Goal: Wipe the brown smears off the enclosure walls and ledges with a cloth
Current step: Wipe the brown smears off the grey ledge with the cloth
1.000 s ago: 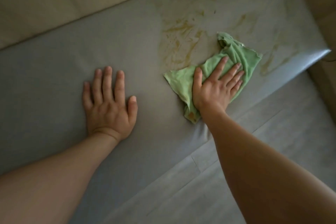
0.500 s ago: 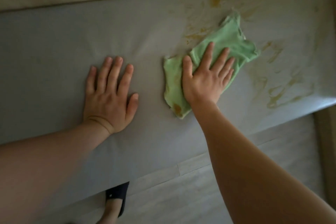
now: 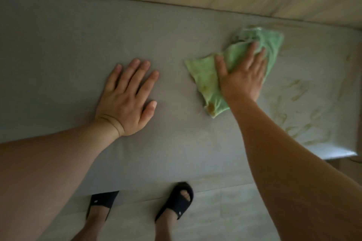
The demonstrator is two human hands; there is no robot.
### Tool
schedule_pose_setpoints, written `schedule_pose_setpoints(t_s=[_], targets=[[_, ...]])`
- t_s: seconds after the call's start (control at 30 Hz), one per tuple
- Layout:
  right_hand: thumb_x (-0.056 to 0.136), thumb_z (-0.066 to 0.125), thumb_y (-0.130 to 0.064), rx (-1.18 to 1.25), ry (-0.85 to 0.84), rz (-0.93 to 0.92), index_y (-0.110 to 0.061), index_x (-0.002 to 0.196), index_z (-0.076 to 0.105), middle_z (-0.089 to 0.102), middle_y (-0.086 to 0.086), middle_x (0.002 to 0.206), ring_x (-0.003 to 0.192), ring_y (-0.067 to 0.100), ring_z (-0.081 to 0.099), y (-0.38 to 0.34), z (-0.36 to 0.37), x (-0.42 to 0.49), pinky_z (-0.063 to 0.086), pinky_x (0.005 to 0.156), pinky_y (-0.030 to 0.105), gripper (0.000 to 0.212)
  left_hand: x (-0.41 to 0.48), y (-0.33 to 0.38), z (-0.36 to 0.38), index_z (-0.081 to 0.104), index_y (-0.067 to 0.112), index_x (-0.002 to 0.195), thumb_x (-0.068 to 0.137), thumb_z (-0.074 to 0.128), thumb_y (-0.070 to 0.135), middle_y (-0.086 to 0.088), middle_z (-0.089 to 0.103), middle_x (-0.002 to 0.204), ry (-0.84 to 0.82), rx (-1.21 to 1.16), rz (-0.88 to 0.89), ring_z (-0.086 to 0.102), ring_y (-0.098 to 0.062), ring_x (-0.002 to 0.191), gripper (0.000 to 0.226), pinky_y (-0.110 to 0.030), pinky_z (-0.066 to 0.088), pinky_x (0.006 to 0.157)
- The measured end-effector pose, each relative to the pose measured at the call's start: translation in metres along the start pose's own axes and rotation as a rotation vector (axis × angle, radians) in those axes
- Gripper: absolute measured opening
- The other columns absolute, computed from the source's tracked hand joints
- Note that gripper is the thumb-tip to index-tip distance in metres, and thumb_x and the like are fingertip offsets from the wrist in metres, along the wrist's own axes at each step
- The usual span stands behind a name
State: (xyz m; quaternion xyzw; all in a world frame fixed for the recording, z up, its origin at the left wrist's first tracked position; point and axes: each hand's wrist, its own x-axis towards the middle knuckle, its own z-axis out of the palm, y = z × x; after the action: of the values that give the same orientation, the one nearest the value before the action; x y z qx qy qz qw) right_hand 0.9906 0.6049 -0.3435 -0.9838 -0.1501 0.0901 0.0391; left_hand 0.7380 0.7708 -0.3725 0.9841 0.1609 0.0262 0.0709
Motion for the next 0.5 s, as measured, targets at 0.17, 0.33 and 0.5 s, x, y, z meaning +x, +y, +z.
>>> schedule_pose_setpoints(t_s=[0.17,0.33,0.5], targets=[[0.082,0.041,-0.089,0.145,0.066,0.188,-0.012,0.165,-0.006,-0.002,0.009,0.174,0.16,0.028,-0.002,-0.01,0.002,0.016,0.001,0.129,0.043,0.123,0.0,0.0,0.0,0.034,0.013,0.16,0.098,0.037,0.05,-0.015,0.026,0.168,0.012,-0.013,-0.003,0.022,-0.035,0.156,0.073,-0.058,0.017,0.125],[0.095,0.033,-0.061,0.095,0.107,-0.068,-0.003,0.163,0.017,0.016,0.017,0.171,0.158,0.037,0.011,-0.063,0.025,-0.029,0.006,0.128,0.046,0.091,0.0,0.0,-0.002,0.035,0.013,0.16,0.097,0.037,0.05,-0.014,0.027,0.168,0.004,-0.002,-0.015,0.022,-0.035,0.156,0.073,-0.058,0.018,0.125],[0.099,0.045,-0.049,0.089,0.079,-0.726,-0.008,0.157,0.039,0.036,0.011,0.165,0.156,0.041,0.02,-0.083,0.028,-0.02,0.014,0.128,0.052,0.072,-0.001,0.002,-0.001,0.041,0.01,0.157,0.098,0.037,0.05,-0.016,0.029,0.167,0.012,0.007,-0.014,0.021,-0.035,0.157,0.071,-0.059,0.019,0.124]])
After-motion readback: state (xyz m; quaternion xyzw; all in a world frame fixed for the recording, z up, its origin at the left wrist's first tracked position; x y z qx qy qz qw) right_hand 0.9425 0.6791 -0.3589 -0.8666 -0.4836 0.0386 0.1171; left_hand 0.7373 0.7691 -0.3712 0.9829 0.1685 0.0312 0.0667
